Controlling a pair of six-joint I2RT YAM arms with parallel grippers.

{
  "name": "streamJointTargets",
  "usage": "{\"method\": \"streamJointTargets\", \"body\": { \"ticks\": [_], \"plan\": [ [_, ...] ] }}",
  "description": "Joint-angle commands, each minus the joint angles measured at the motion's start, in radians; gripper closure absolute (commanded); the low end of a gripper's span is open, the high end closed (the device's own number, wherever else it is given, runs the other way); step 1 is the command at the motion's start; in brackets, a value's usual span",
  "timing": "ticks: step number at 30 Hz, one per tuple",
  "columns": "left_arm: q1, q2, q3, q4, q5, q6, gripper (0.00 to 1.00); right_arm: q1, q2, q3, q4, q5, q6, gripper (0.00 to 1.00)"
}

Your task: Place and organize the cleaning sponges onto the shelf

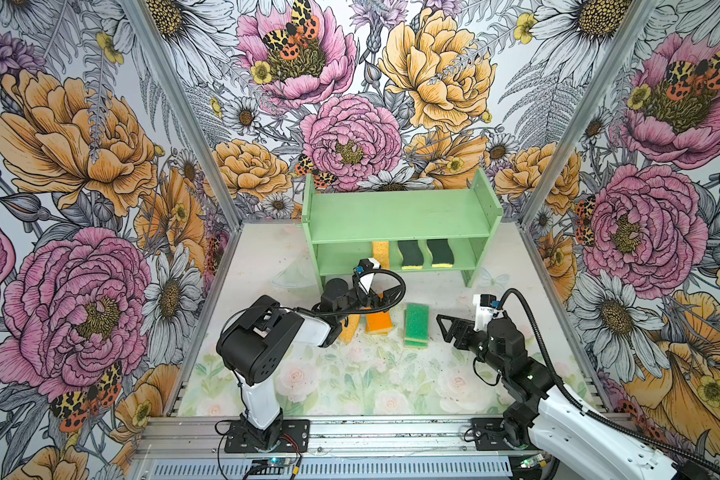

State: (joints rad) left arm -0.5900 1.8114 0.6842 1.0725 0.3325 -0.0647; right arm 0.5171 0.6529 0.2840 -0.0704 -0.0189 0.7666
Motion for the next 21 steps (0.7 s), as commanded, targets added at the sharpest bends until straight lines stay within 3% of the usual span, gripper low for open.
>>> {"method": "streamJointTargets", "body": {
  "ticks": [1,11,21],
  "plan": [
    [0.013,0.040,0.021,0.027,-0.007,-0.018,0.01,-0.006,-0.015,0.001,-0.002,0.019,-0.003,0.17],
    [0.024,0.054,0.023,0.056,0.004,-0.039,0.01,-0.006,-0.013,0.004,-0.004,0.020,-0.003,0.17],
    [-0.010,-0.052,-0.082,0.094,-0.035,-0.035,0.01,-0.006,-0.005,0.009,-0.006,0.023,-0.003,0.17]
  ]
}}
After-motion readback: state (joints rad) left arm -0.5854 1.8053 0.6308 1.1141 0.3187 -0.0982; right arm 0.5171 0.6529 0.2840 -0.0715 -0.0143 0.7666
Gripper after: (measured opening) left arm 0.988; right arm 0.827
